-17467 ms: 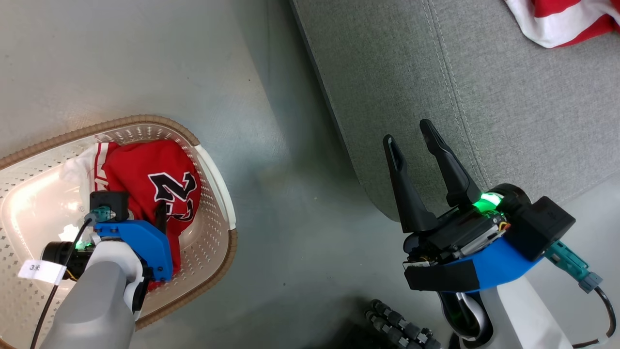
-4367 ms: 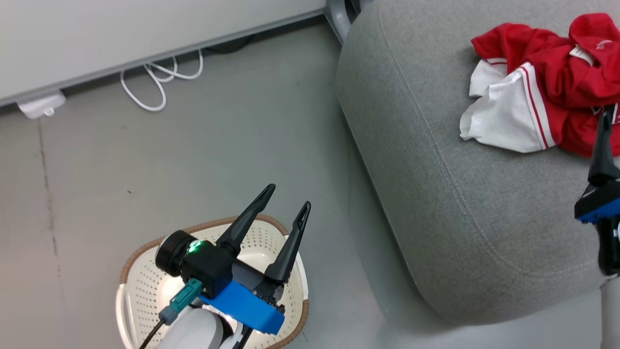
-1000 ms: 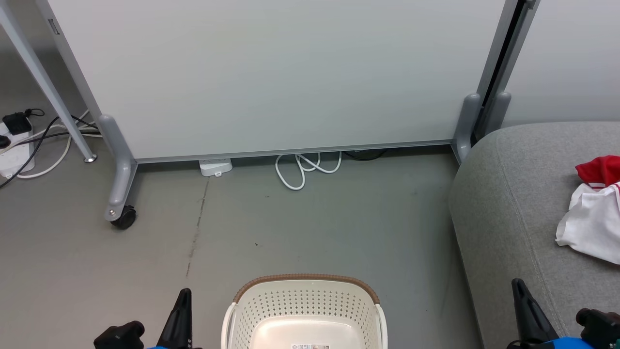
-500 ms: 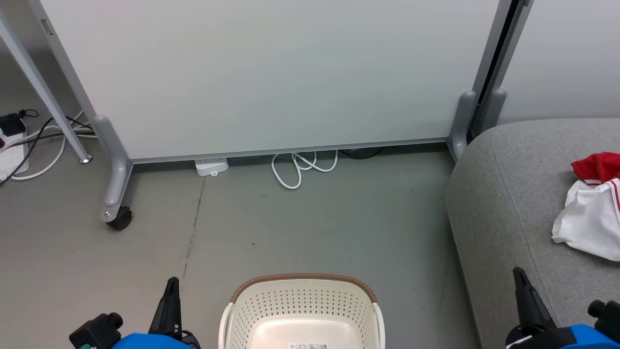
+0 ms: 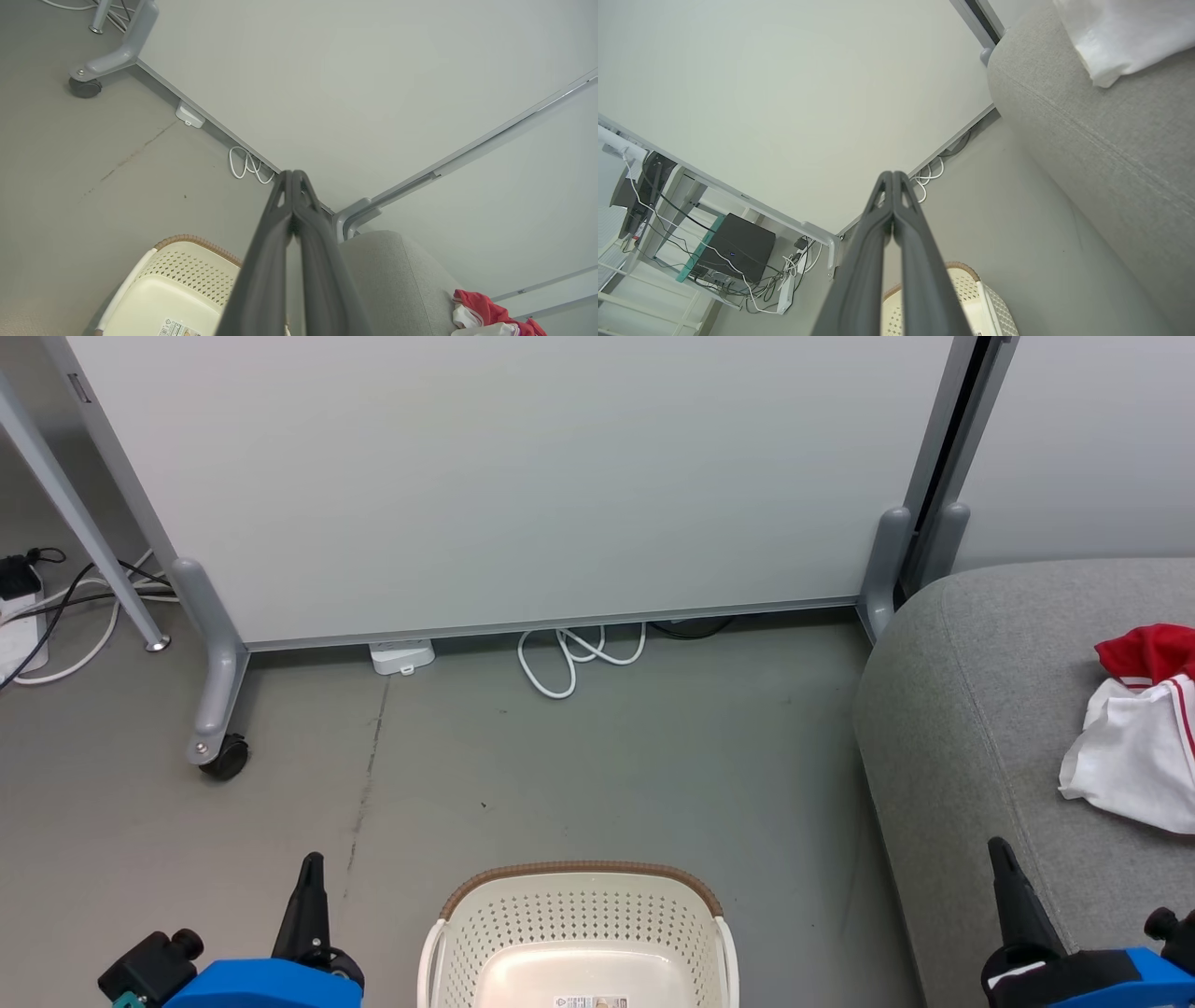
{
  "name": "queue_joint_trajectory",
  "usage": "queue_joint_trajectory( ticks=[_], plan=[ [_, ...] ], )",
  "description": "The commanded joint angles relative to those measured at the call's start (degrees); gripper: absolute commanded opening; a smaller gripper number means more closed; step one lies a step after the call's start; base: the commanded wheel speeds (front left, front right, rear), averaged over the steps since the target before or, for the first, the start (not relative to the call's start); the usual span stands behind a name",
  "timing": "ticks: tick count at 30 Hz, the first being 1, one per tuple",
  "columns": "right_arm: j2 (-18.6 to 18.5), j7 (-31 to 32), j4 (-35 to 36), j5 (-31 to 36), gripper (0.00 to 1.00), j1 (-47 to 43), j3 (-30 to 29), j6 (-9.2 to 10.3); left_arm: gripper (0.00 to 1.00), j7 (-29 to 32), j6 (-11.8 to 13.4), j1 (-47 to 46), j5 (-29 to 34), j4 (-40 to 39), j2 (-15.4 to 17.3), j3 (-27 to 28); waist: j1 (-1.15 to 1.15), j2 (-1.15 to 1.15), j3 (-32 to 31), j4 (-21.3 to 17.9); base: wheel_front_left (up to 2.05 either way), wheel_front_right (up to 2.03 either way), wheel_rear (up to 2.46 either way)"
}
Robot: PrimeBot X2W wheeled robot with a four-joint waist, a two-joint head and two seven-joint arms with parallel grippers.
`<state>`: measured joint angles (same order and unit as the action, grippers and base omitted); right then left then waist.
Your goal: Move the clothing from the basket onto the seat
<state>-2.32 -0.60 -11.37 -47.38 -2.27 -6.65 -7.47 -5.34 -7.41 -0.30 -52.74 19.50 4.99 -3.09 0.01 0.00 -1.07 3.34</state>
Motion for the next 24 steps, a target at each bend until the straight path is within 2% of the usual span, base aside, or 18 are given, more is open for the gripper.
queue_joint_trajectory(
  ticks=[1, 24],
  plan=[
    [-0.4, 0.1, 0.6, -1.4, 0.00, 2.0, 0.0, -0.02, 0.00, 0.3, 0.0, -1.9, -1.2, -1.0, 0.1, 0.5, 0.00, 0.00, 0.0, 0.0, 0.00, 0.00, 0.00],
    [-0.5, 2.6, -0.6, -16.7, 0.00, 4.3, 0.0, -0.03, 0.00, 4.3, -0.1, -3.4, -14.8, -2.7, -0.6, 3.7, -0.01, 0.00, 0.3, -0.9, 0.00, 0.00, 0.00]
  ],
)
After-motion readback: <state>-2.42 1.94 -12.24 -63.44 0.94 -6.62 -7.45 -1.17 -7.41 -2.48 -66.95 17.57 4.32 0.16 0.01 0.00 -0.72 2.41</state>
